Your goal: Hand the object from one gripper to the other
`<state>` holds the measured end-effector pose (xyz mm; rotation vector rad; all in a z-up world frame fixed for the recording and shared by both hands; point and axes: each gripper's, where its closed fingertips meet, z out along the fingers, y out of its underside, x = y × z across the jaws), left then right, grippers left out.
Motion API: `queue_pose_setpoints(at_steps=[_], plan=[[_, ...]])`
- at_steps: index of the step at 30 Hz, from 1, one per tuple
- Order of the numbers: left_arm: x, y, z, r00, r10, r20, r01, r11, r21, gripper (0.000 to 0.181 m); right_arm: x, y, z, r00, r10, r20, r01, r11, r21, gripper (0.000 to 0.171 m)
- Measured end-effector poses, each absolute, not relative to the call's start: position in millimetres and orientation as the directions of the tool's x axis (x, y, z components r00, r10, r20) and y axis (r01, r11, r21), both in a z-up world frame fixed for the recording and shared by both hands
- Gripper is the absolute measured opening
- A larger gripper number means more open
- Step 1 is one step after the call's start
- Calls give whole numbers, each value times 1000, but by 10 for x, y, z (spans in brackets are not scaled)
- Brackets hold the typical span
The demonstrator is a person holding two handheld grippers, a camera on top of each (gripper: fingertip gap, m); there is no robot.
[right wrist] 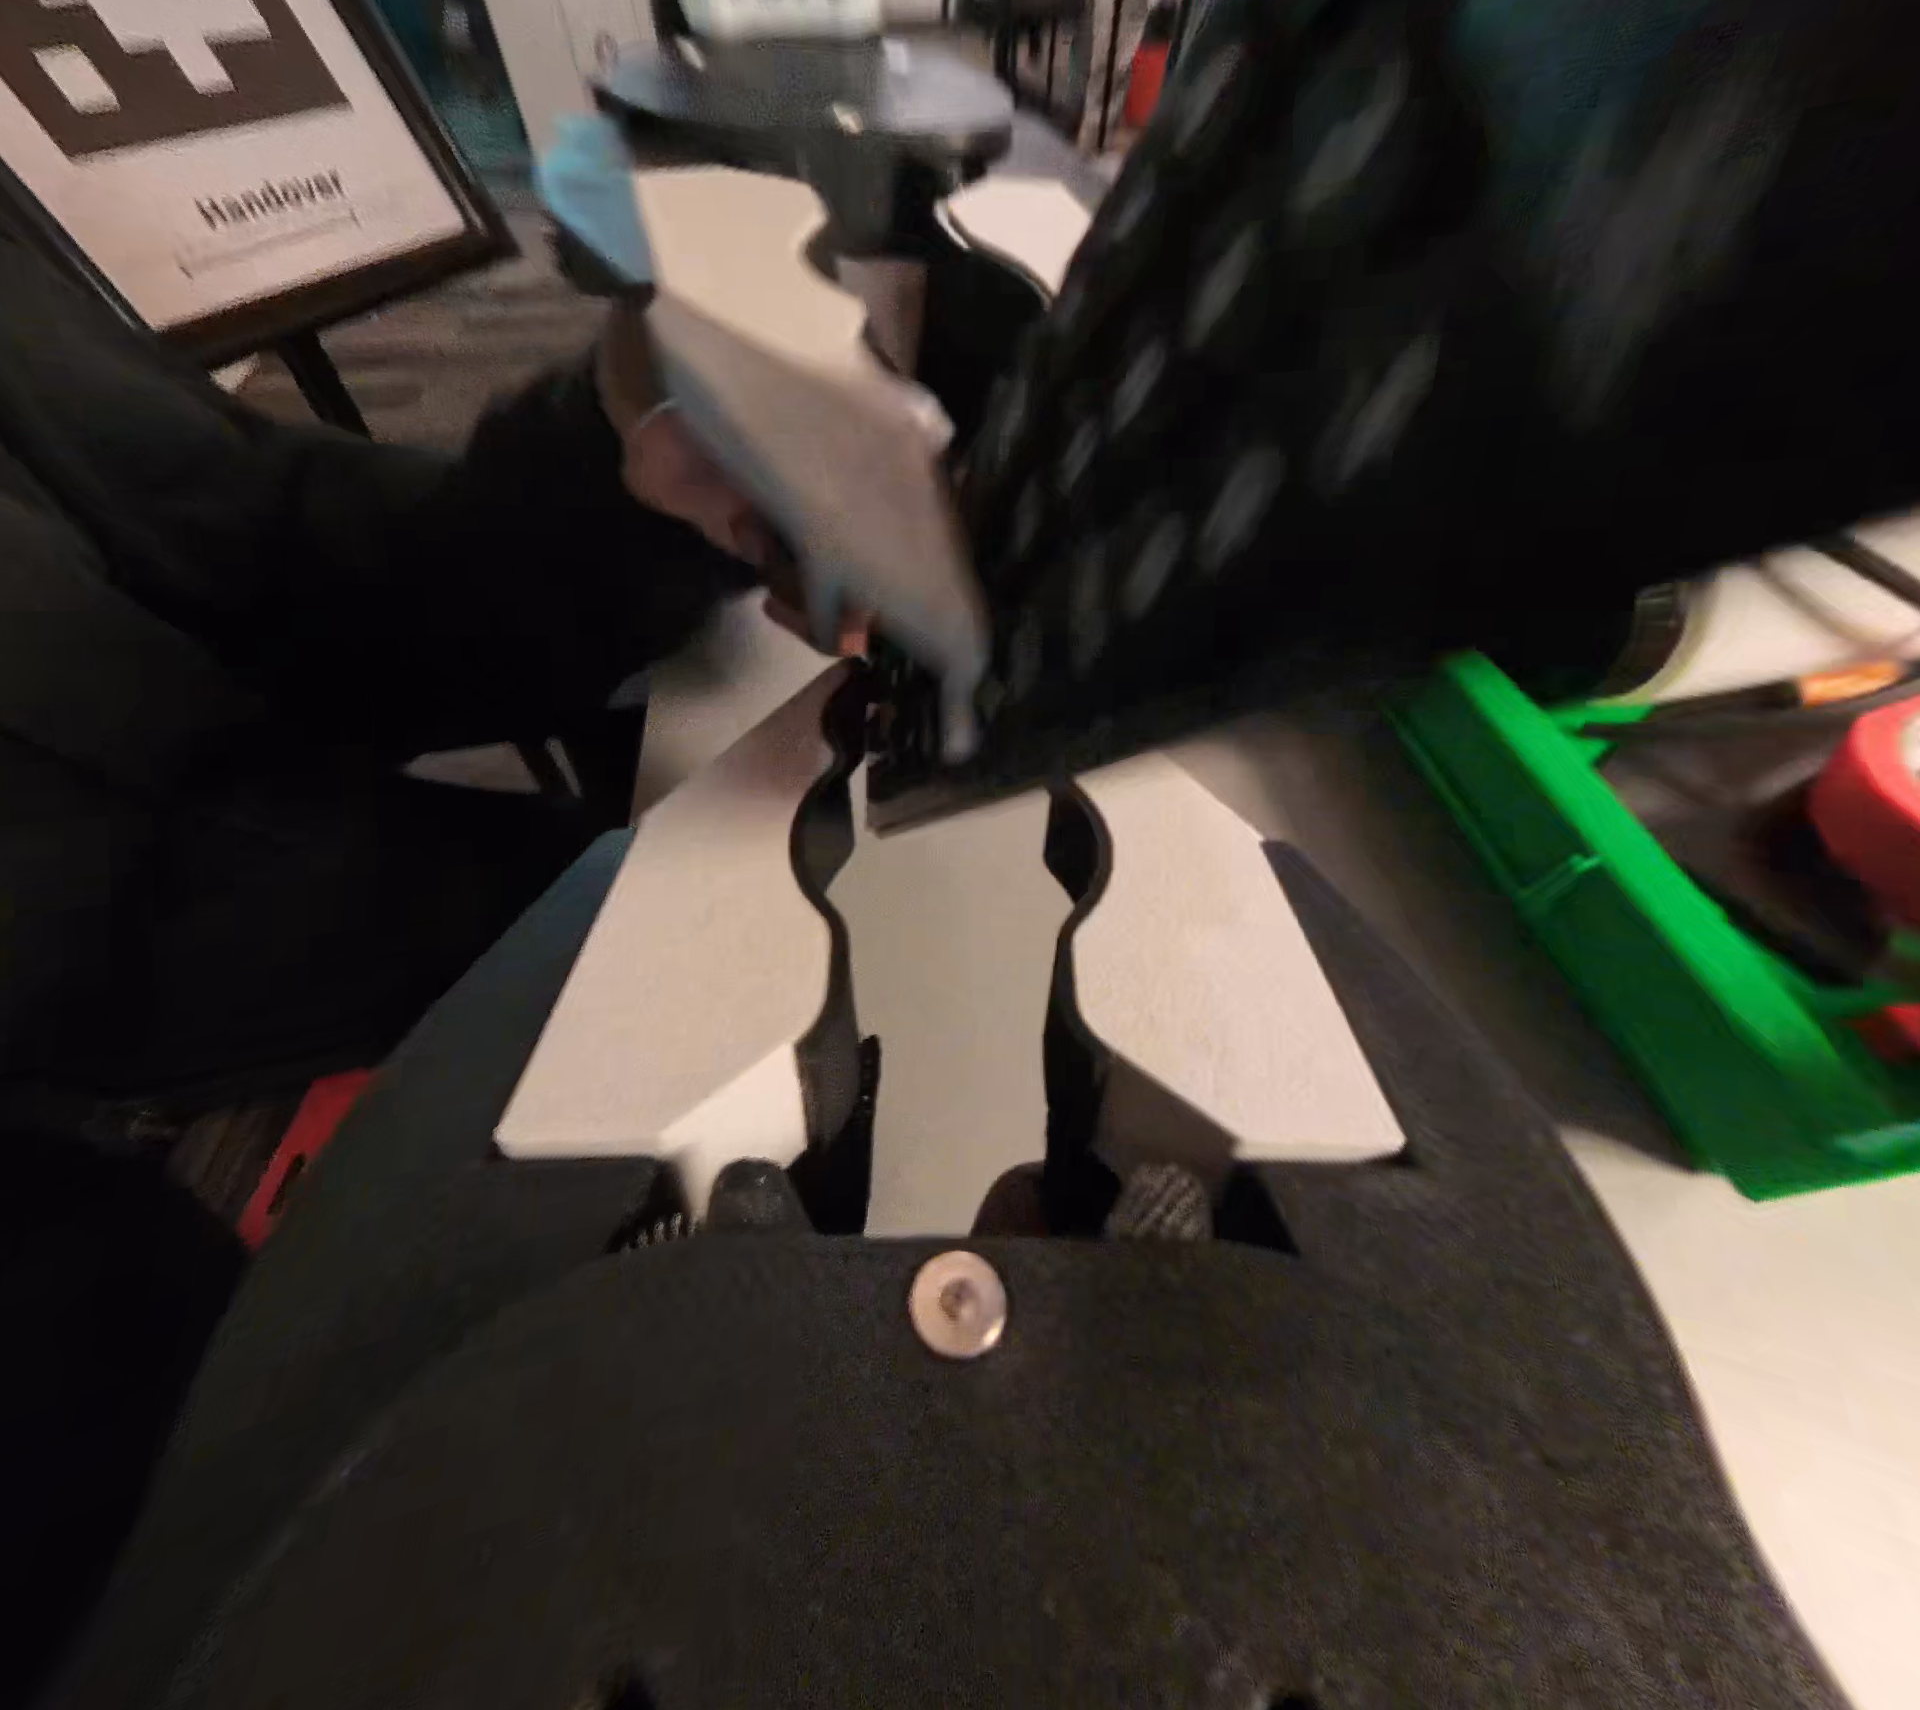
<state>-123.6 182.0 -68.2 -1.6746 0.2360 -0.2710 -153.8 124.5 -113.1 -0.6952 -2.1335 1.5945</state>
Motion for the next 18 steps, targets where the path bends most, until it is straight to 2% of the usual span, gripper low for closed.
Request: queue_pose_setpoints(at_steps=[3, 6, 8, 10, 11, 18], plan=[[-1511, 1719, -367, 922, -321, 218, 266, 111, -958, 25, -1593, 1293, -937, -786, 618, -12, 98, 105, -990, 45], [-1735, 1554, -101, 837, -392, 381, 505, 288, -814, 25, -1656, 1290, -908, -776, 628, -63, 115, 42, -993, 49], [-1795, 1482, -14, 824, -406, 394, 541, 359, -761, 25, -1686, 1226, -893, -780, 618, -93, 122, 5, -993, 47], [-1761, 1469, 2, 812, -430, 396, 557, 363, -747, 25, -1670, 1135, -838, -801, 592, -94, 100, -23, -995, 29], [-1744, 1468, 2, 811, -434, 393, 557, 365, -746, 26, -1659, 1106, -816, -808, 584, -75, 78, -21, -997, 26], [-1623, 1457, -54, 824, -443, 354, 511, 309, -802, 34, -1575, 1201, -827, -833, 548, -75, 90, -1, -996, 24]])
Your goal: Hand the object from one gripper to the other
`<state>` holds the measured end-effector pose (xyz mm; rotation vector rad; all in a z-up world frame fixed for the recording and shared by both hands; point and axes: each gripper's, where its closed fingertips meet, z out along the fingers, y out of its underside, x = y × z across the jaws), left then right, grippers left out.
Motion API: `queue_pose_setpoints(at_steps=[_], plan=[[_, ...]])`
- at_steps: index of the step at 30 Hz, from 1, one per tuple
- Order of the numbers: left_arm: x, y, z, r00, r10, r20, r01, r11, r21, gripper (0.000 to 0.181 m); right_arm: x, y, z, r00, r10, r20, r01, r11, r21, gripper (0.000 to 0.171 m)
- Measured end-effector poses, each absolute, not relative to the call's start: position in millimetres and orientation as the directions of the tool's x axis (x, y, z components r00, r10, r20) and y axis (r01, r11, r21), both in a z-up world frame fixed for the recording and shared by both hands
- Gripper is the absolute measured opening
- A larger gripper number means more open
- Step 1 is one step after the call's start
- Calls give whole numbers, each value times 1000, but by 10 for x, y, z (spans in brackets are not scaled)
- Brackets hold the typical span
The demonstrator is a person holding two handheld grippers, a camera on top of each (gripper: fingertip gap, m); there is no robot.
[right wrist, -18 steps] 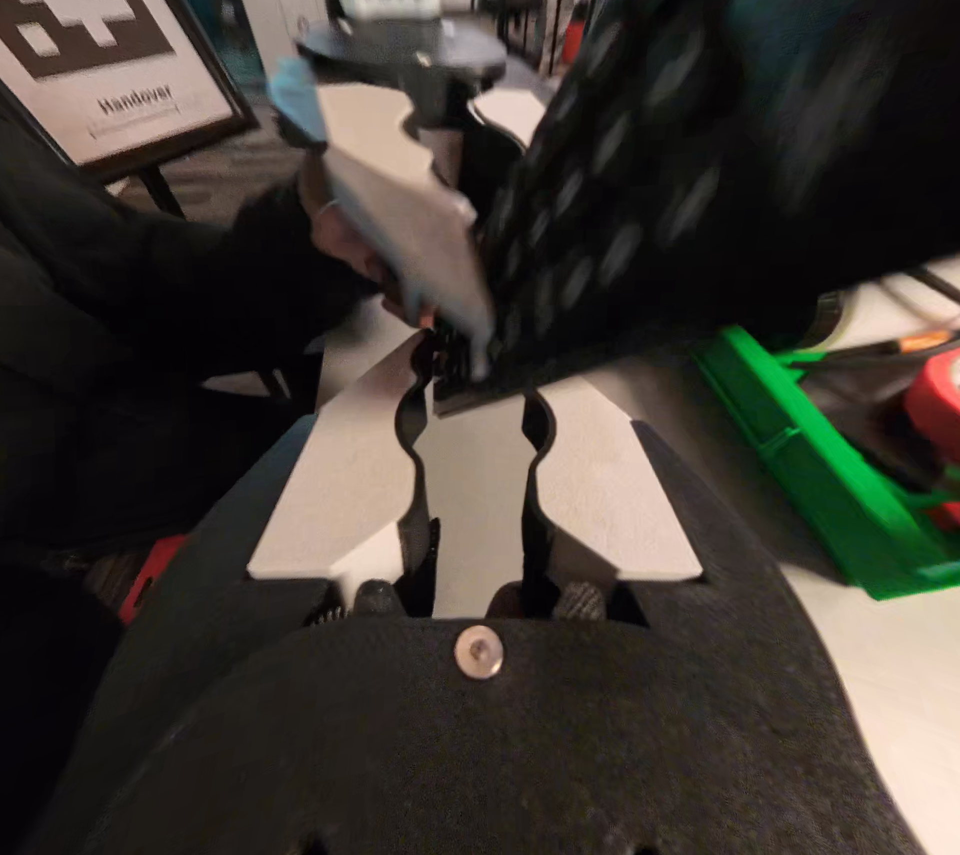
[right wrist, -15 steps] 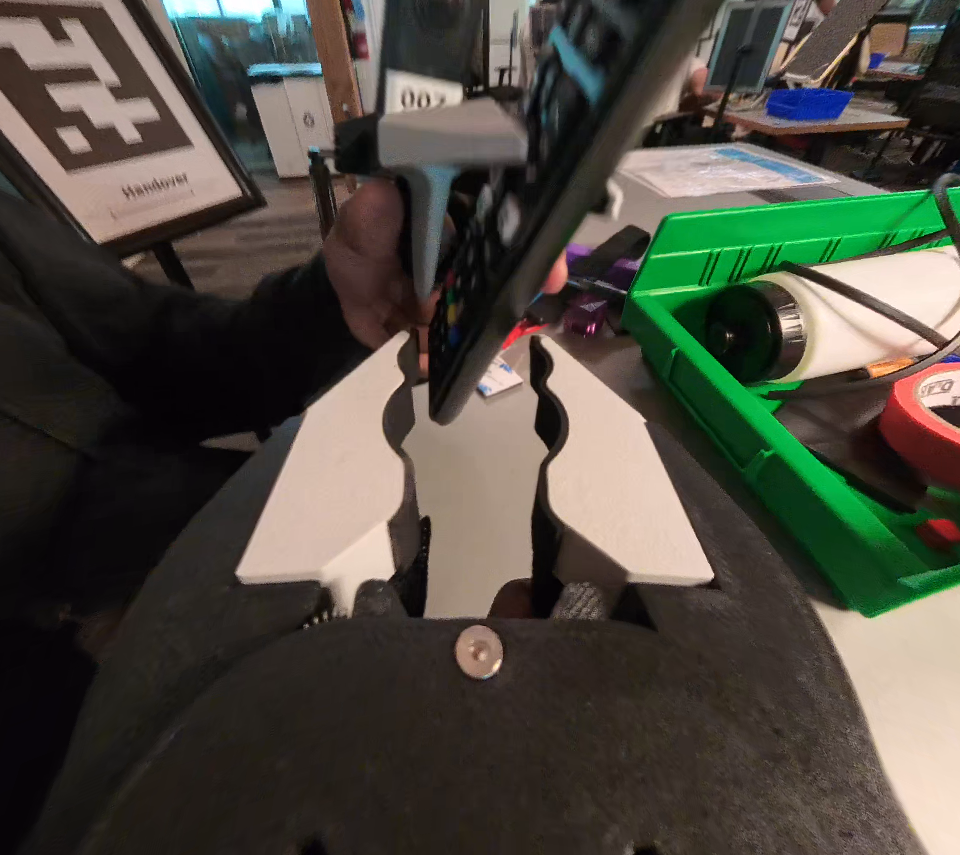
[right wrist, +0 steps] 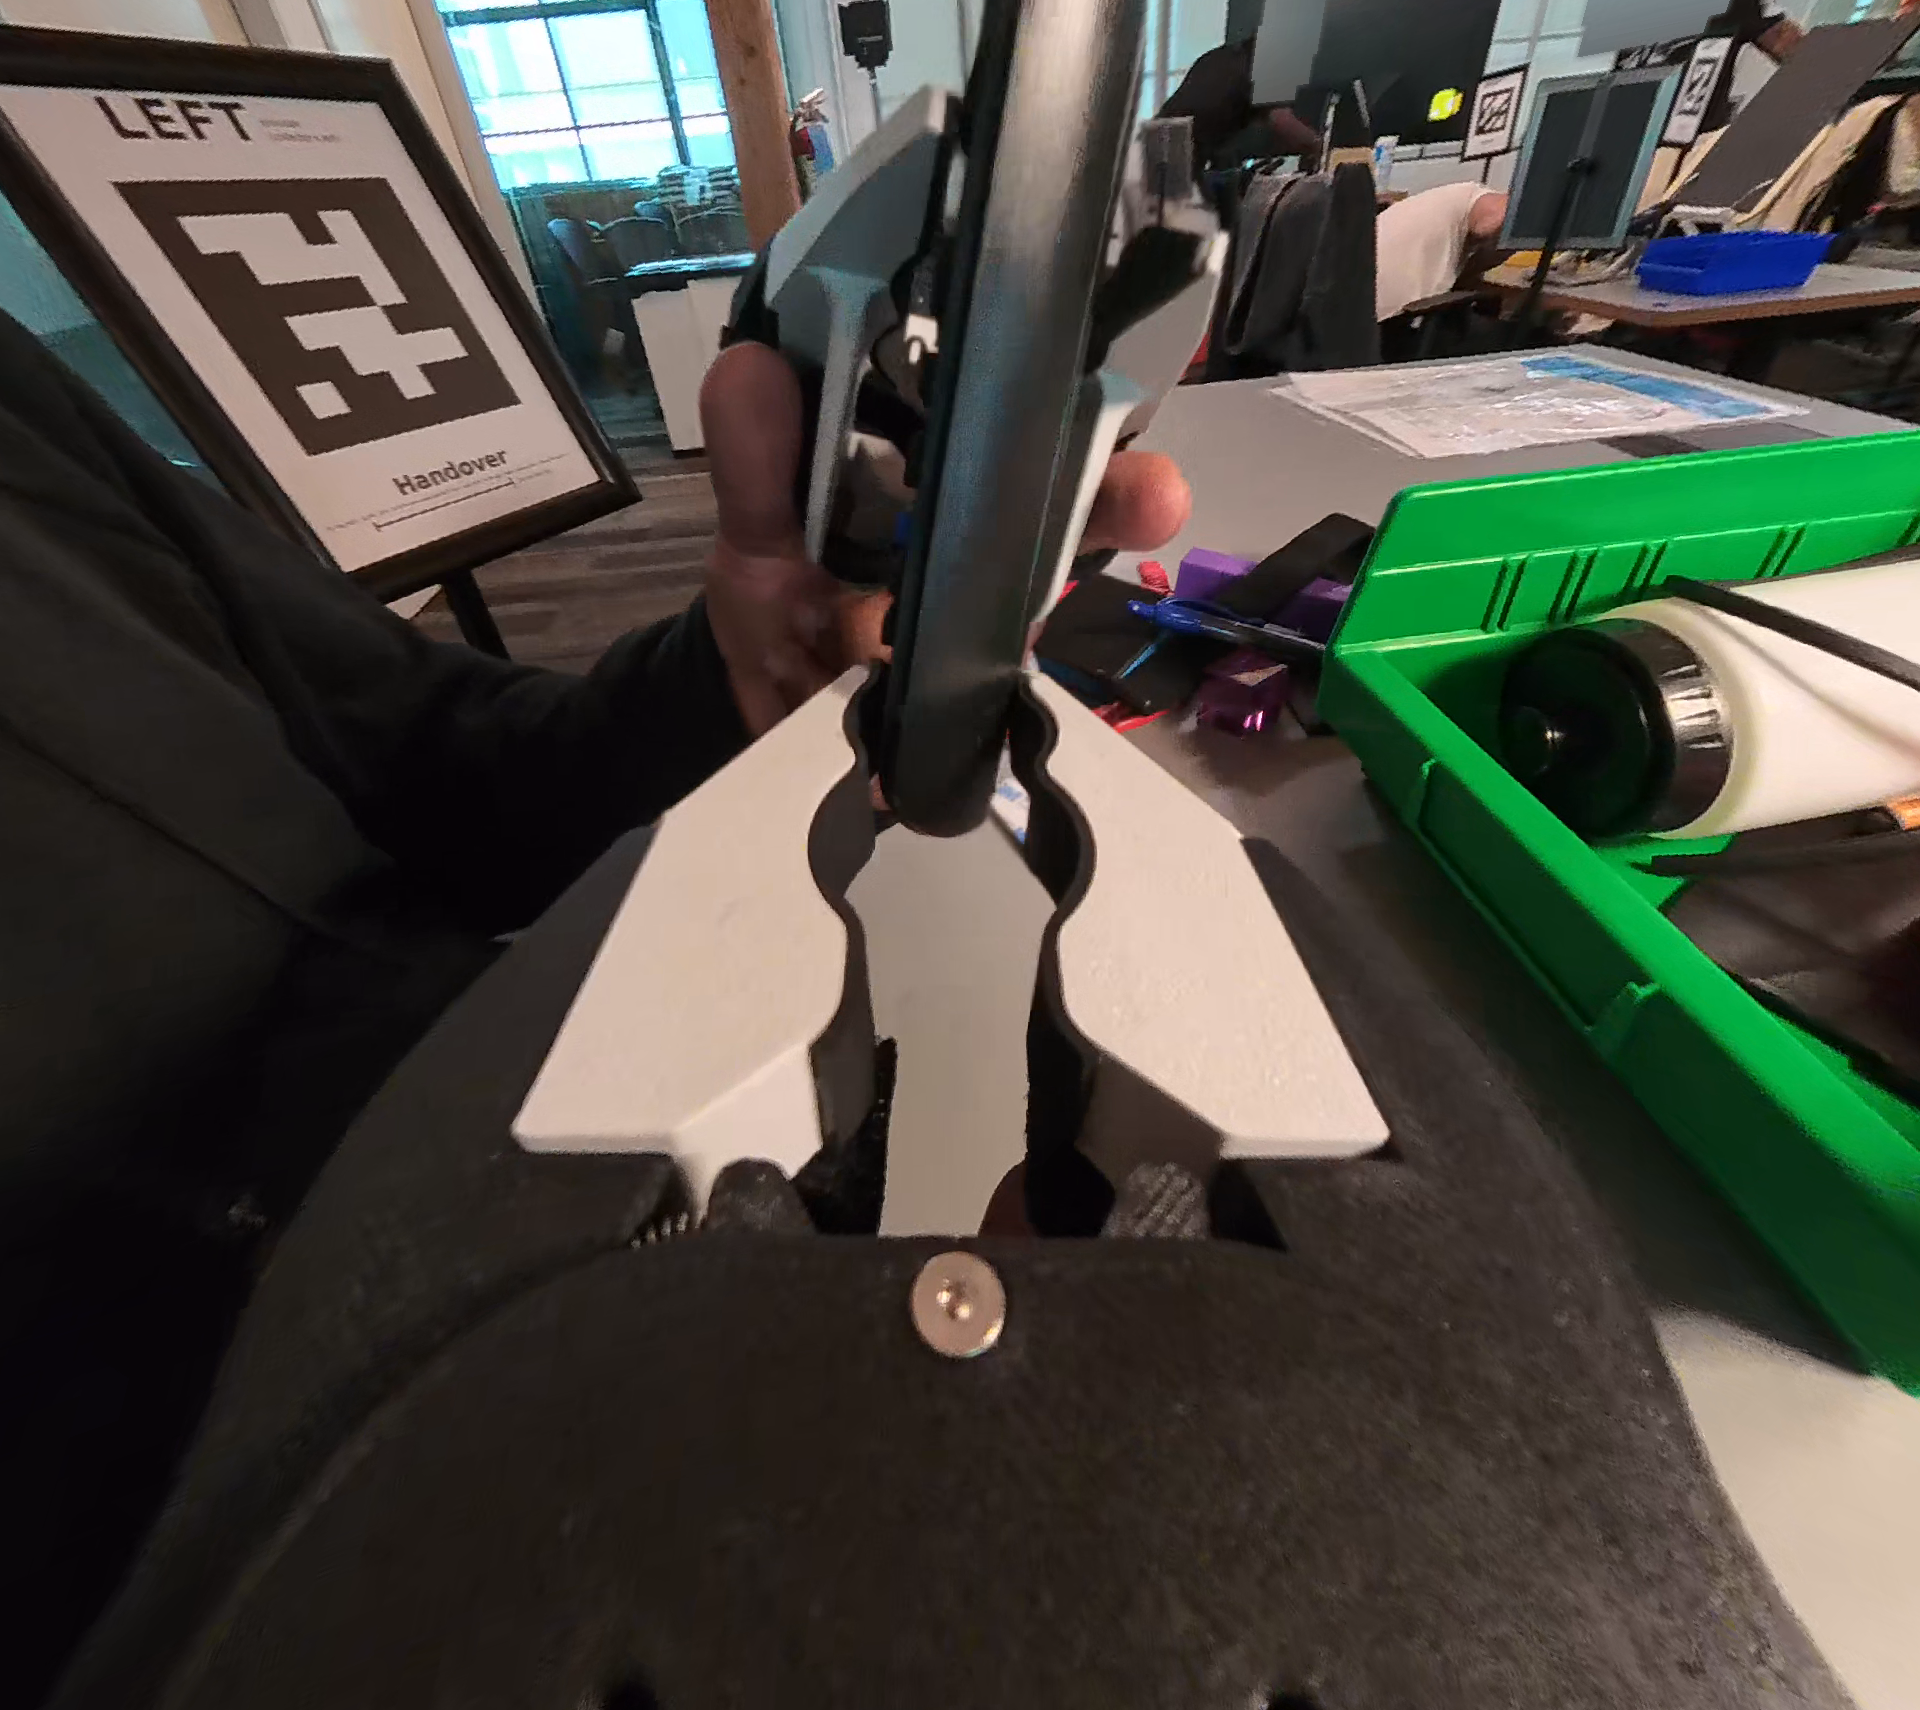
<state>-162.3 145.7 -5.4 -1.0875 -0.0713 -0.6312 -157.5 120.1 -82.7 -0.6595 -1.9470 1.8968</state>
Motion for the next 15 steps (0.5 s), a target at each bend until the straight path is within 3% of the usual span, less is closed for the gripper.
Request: queue_pose_setpoints(at_steps=[4, 10, 13, 15], plan=[[-1598, 1480, -48, 835, -438, 335, 492, 317, -811, 31, -1518, 1330, -795, -841, 534, -89, 100, -9, -995, 24], [-1736, 1460, 37, 782, -475, 403, 592, 364, -719, 27, -1535, 1573, -447, -827, 531, -186, 55, -253, -966, 26], [-1812, 1465, 84, 752, -492, 439, 645, 413, -643, 26, -1571, 1524, -426, -820, 531, -213, 65, -285, -956, 47], [-1834, 1486, 95, 740, -495, 456, 665, 440, -603, 27, -1597, 1480, -432, -817, 534, -218, 68, -287, -956, 48]])
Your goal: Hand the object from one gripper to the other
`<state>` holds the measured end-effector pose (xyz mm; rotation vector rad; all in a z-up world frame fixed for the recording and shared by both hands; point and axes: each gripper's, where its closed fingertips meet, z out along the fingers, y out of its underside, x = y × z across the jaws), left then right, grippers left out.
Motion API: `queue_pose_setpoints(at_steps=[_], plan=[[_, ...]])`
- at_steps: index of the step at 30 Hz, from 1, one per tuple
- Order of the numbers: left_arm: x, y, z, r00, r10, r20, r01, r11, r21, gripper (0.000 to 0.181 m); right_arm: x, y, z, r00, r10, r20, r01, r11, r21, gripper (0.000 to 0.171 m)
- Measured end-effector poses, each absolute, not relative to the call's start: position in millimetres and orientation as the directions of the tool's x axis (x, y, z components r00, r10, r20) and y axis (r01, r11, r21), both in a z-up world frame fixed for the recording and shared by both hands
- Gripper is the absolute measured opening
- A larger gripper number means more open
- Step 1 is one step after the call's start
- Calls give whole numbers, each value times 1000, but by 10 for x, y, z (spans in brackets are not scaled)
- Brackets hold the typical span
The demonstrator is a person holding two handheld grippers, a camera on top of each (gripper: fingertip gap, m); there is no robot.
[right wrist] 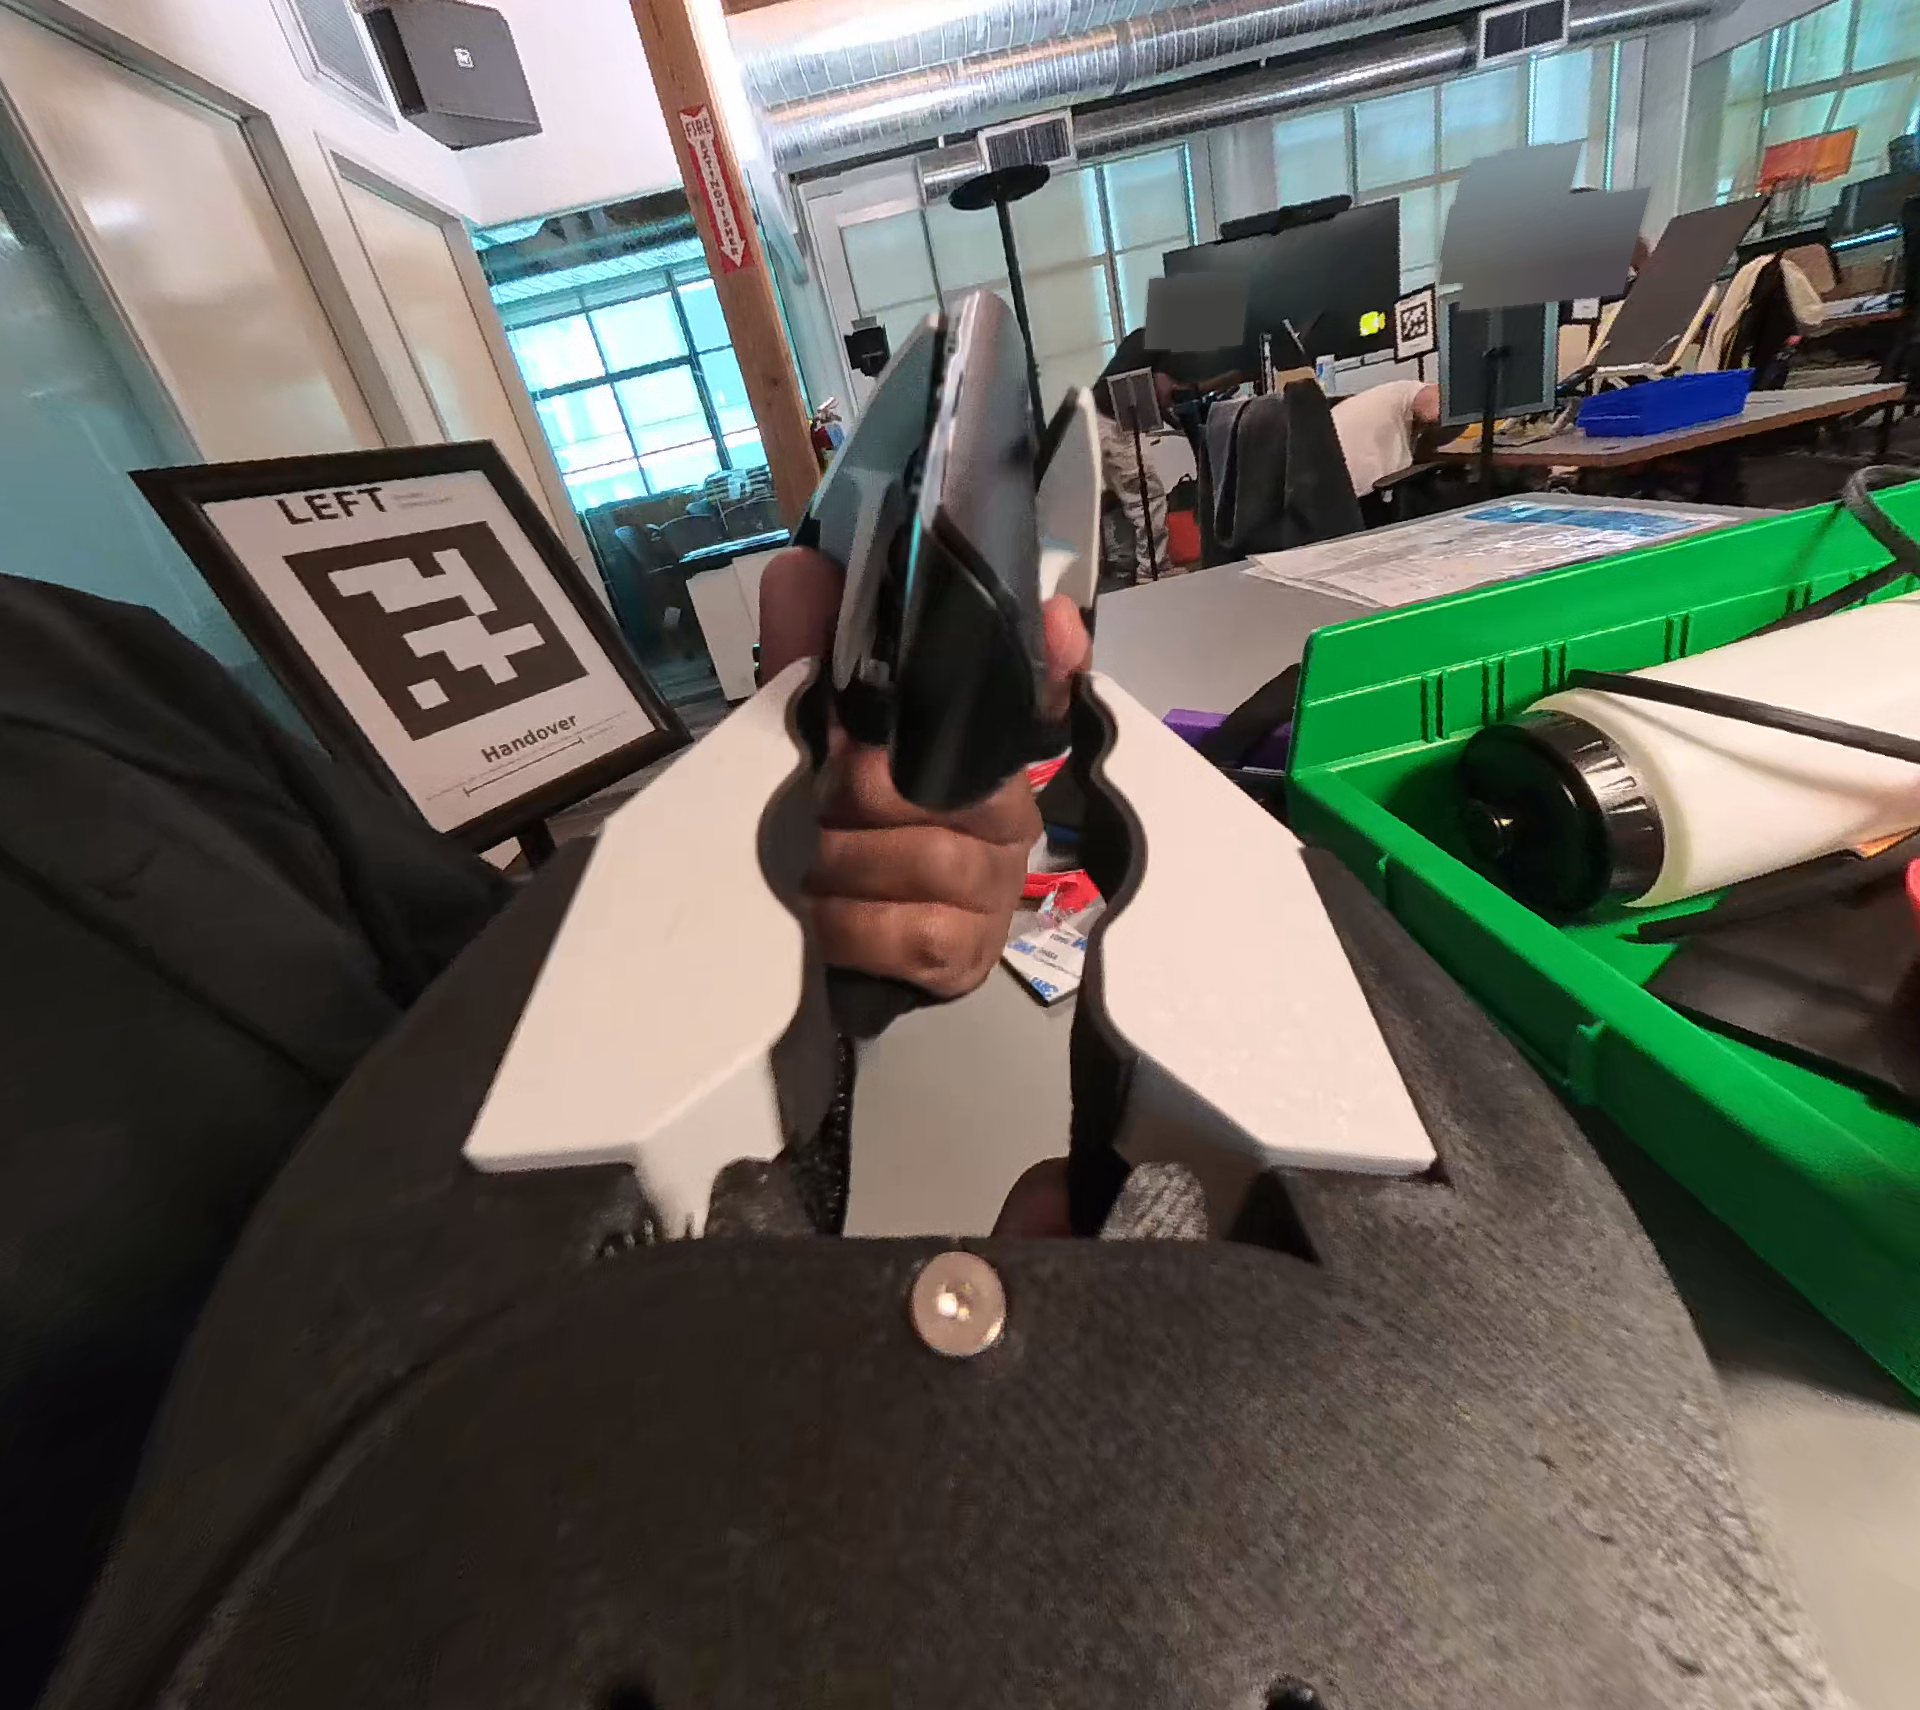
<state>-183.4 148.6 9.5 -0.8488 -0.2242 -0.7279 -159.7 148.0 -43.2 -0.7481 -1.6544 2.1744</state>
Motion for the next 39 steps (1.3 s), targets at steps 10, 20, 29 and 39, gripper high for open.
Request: queue_pose_setpoints(at_steps=[10, 20, 29, 39], plan=[[-1616, 1688, -69, 769, -465, 439, 612, 336, -716, 31, -1540, 1840, -143, -809, 516, -283, -8, -491, -871, 23], [-1596, 1696, -90, 735, -494, 464, 649, 315, -693, 29, -1635, 1676, -149, -784, 560, -267, -43, -478, -877, 24], [-1574, 1698, -158, 760, -468, 451, 618, 304, -725, 26, -1570, 1916, -21, -785, 530, -321, -52, -572, -818, 26], [-1711, 1723, -220, 738, -422, 527, 662, 300, -687, 34, -1684, 1864, -163, -742, 596, -307, -16, -474, -881, 25]])
